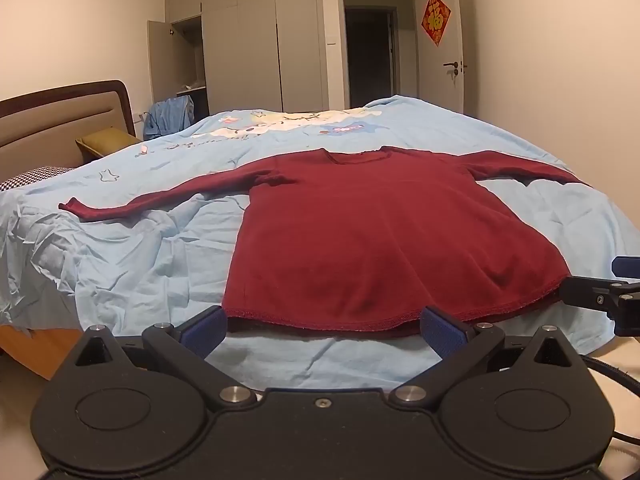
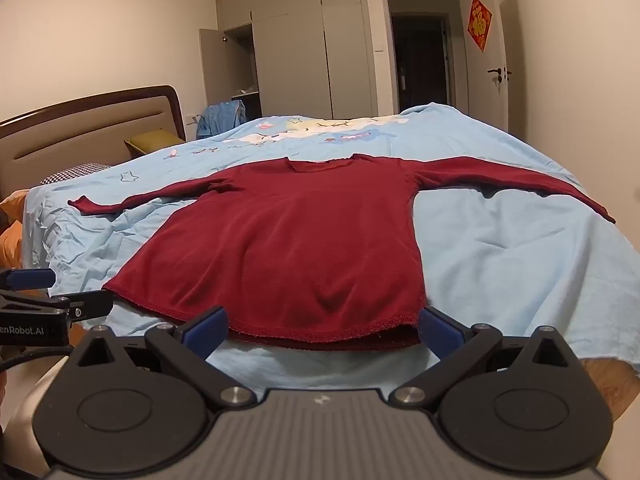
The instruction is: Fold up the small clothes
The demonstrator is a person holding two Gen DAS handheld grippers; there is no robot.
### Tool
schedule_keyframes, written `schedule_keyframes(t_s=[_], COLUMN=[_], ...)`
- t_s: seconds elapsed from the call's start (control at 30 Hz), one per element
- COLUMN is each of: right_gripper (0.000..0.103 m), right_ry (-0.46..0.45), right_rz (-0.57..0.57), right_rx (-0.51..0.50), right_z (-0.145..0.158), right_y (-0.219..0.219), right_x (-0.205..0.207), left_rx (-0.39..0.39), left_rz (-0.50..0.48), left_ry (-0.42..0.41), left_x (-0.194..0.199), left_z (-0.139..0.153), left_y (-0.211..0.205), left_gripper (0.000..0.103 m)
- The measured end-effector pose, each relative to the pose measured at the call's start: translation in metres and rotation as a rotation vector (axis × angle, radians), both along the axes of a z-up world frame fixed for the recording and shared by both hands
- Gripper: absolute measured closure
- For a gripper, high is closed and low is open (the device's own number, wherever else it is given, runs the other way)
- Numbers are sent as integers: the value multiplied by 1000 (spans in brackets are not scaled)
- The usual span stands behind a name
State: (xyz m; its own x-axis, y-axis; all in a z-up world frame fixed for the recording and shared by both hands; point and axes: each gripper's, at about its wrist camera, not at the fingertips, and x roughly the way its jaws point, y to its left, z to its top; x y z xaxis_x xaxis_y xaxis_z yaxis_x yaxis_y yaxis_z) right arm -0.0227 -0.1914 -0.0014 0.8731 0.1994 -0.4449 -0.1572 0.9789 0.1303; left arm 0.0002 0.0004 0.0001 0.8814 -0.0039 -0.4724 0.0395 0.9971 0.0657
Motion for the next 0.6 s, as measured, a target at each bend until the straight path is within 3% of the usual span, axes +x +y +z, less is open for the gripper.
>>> schedule_keyframes(t_s=[0.6], right_gripper=[0], right_ry=[2], right_rz=[-1], right_rx=[1], right_z=[-1], right_y=[-1], right_x=[0], left_rx=[5], left_rz=[2], left_ry=[2], left_x=[1], left_z=[0], left_y=[2], left_gripper=[1])
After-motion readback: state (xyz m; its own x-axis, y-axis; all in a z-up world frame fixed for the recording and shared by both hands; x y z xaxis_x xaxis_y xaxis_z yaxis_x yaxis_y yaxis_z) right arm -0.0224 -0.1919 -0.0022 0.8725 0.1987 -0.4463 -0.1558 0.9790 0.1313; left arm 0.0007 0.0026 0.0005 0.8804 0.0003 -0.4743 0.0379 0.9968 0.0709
